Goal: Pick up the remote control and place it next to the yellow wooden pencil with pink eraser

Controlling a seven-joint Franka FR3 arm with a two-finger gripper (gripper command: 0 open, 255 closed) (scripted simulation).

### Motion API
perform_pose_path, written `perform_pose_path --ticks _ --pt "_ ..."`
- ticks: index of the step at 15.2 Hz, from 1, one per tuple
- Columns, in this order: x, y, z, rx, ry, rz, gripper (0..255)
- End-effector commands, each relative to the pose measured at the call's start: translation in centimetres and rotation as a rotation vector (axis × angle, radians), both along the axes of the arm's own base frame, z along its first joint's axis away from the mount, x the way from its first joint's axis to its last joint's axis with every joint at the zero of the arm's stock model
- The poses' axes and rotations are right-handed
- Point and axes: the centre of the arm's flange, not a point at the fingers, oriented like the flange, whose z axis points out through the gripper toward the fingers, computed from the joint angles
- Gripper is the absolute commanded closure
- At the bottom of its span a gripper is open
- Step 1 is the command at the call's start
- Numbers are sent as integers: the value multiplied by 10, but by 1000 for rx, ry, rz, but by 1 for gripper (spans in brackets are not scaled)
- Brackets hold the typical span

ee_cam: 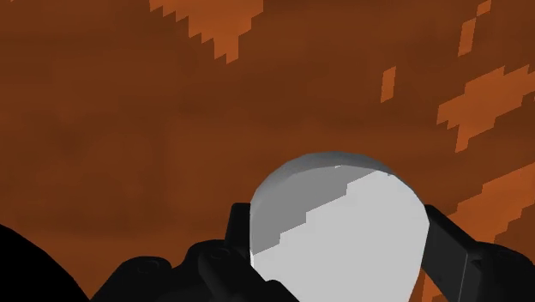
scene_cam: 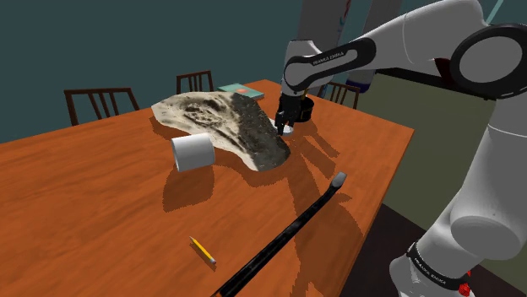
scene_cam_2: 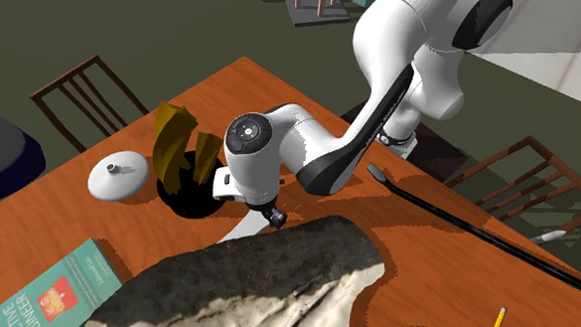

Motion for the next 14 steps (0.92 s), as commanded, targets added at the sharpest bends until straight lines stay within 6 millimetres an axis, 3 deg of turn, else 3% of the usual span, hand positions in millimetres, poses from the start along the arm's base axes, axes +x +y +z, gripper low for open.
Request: perform_pose_path --ticks 1,14 --pt "0 1 -1 2 4 4 255" --pt "0 1 68 2 4 4 255"
